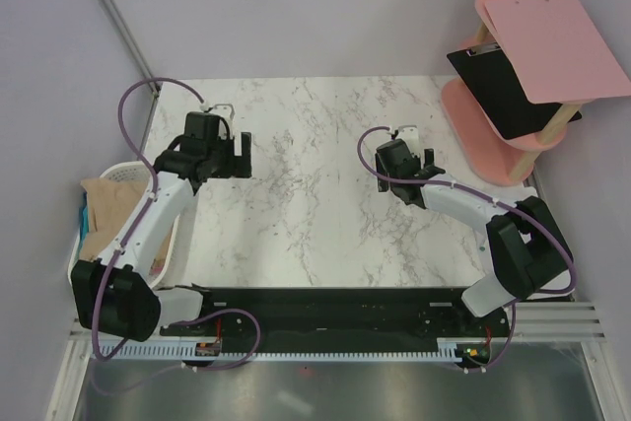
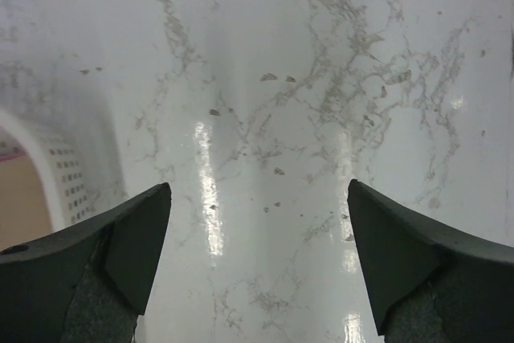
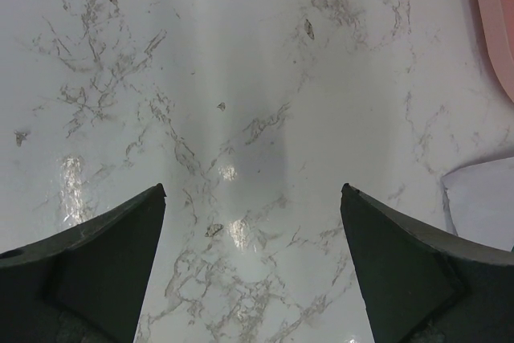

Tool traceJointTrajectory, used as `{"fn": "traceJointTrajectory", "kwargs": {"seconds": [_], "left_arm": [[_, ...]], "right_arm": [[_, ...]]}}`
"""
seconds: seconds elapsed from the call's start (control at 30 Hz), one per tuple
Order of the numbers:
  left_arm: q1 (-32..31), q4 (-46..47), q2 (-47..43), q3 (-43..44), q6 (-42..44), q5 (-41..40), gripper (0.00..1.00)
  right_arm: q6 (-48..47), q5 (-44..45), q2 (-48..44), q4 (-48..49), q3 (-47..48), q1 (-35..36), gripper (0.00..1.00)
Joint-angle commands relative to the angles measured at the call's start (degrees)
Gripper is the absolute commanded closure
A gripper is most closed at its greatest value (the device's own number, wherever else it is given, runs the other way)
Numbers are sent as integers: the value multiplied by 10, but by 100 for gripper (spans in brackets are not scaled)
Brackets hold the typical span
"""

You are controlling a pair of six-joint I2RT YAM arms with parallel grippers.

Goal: Fold and stack the t-shirts
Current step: Grab crumpled tshirt from bin with the left arm

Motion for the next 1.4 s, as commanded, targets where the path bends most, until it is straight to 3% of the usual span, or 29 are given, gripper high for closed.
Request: {"fn": "traceJointTrajectory", "kwargs": {"seconds": [0.0, 0.17, 0.4, 0.77, 1.13, 1.17, 1.23, 1.27, 1.3, 1.37], "left_arm": [[10, -20, -47, 38, -32, -205, 3], [55, -52, -58, 55, -53, -261, 5], [220, -82, -30, 44, -109, -208, 7], [286, -92, 45, 30, -136, -248, 10], [328, -72, 82, -10, -127, -208, 16], [328, -71, 86, -11, -127, -203, 19], [328, -71, 85, -13, -126, -195, 39], [328, -71, 82, -14, -126, -195, 51], [328, -71, 77, -14, -126, -196, 76], [330, -71, 72, -13, -127, -195, 98]], "right_arm": [[5, -8, 0, 13, 11, 1, 2], [-3, -13, 5, 23, 5, 0, 2], [-10, -32, 8, 38, 3, 1, 2], [-11, -76, 36, 53, 17, 1, 2], [-4, -91, 42, 54, 14, 0, 2], [-3, -95, 43, 56, 13, 1, 2], [0, -98, 45, 56, 13, 1, 2], [2, -99, 45, 56, 13, 0, 2], [2, -100, 46, 55, 12, 1, 2], [2, -99, 43, 54, 10, 0, 2]]}}
